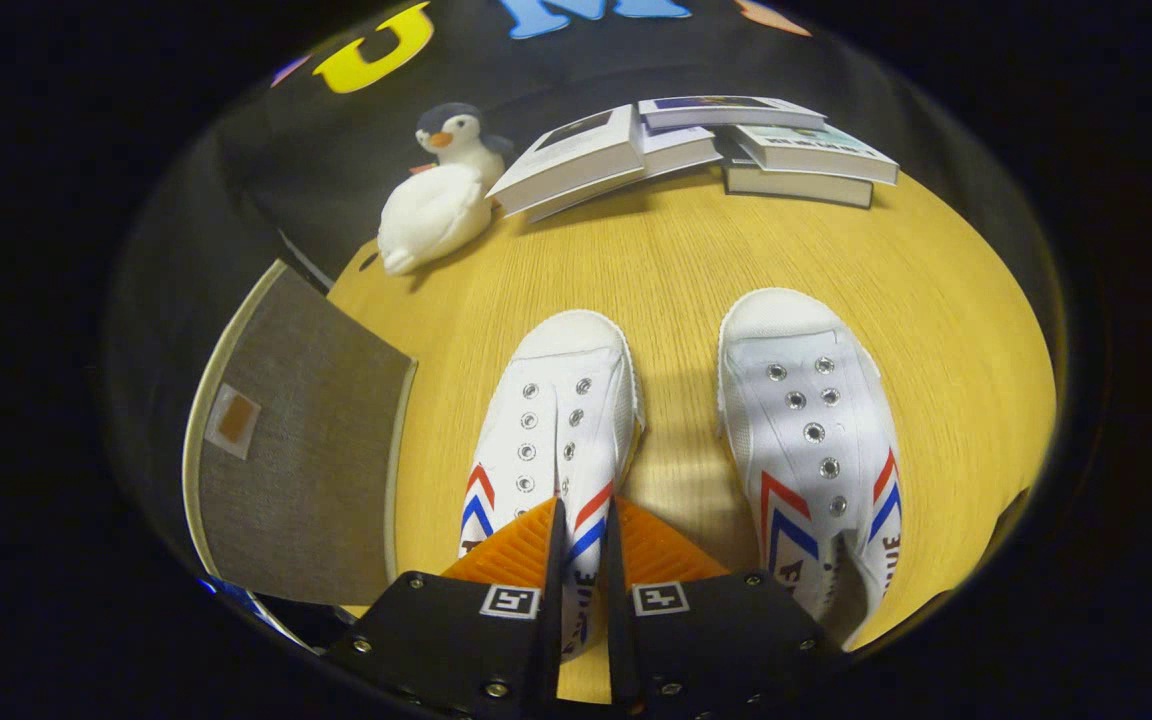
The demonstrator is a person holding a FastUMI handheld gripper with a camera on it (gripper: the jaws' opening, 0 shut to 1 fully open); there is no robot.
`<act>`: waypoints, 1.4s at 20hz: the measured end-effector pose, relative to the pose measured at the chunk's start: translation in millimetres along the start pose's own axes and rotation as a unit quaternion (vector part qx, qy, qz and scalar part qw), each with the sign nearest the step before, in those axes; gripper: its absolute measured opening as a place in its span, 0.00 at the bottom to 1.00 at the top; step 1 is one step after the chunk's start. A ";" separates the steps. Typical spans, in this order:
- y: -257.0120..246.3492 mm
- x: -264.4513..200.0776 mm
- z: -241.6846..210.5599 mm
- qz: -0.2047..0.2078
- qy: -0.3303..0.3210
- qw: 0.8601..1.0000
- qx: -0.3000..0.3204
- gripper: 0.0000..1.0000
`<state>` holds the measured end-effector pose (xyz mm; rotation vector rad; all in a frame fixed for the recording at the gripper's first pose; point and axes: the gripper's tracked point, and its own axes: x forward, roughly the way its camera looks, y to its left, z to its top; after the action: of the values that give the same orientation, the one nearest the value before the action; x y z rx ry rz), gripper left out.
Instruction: Open the storage box then place both shoes into the box .Put the left shoe in first, then the right shoe, with the right side of both shoes facing outward in a uniform manner.
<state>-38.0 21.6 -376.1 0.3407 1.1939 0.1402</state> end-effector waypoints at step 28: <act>235.9 -94.8 53.4 0.163 -0.032 0.986 0.019 0.01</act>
<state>-6.4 206.5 -196.5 0.5695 1.0720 0.3889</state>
